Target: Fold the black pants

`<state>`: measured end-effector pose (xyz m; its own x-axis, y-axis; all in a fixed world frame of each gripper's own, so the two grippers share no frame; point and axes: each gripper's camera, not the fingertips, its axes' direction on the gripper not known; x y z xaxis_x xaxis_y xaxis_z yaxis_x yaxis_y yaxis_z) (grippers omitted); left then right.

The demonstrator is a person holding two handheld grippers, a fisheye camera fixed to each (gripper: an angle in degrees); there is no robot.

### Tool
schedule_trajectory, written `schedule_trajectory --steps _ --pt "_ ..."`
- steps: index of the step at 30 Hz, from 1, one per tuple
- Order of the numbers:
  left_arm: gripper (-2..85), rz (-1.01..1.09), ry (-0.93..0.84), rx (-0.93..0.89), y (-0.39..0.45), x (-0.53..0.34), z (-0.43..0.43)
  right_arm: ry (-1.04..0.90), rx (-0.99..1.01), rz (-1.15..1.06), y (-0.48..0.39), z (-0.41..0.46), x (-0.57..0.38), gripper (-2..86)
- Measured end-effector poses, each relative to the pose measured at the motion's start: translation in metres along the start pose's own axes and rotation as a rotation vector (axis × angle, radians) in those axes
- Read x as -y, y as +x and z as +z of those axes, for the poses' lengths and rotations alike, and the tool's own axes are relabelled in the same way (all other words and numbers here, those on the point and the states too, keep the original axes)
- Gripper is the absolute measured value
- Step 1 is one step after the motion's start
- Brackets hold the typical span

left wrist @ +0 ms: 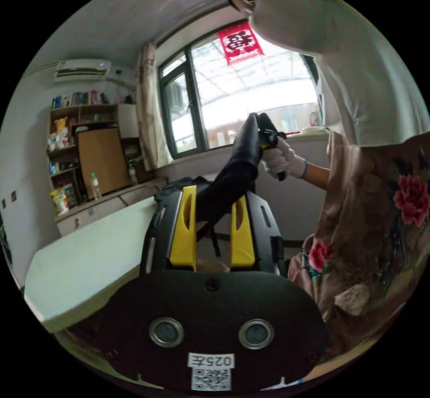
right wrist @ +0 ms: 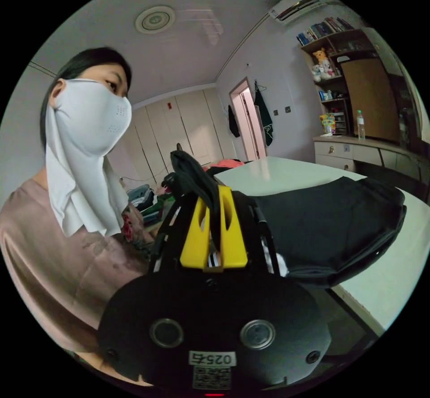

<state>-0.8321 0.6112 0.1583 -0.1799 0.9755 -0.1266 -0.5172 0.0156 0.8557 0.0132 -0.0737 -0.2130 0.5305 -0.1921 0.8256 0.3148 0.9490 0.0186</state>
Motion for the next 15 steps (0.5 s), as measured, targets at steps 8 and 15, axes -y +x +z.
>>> schedule_trajectory --steps 8,15 --pt "3.7 0.095 0.028 -0.163 0.008 0.068 0.014 0.059 0.108 -0.046 0.006 -0.072 -0.014 1.2" --pt "2.3 -0.086 -0.094 -0.252 -0.108 0.141 0.111 0.025 -0.295 -0.055 0.055 -0.112 0.043 1.5"
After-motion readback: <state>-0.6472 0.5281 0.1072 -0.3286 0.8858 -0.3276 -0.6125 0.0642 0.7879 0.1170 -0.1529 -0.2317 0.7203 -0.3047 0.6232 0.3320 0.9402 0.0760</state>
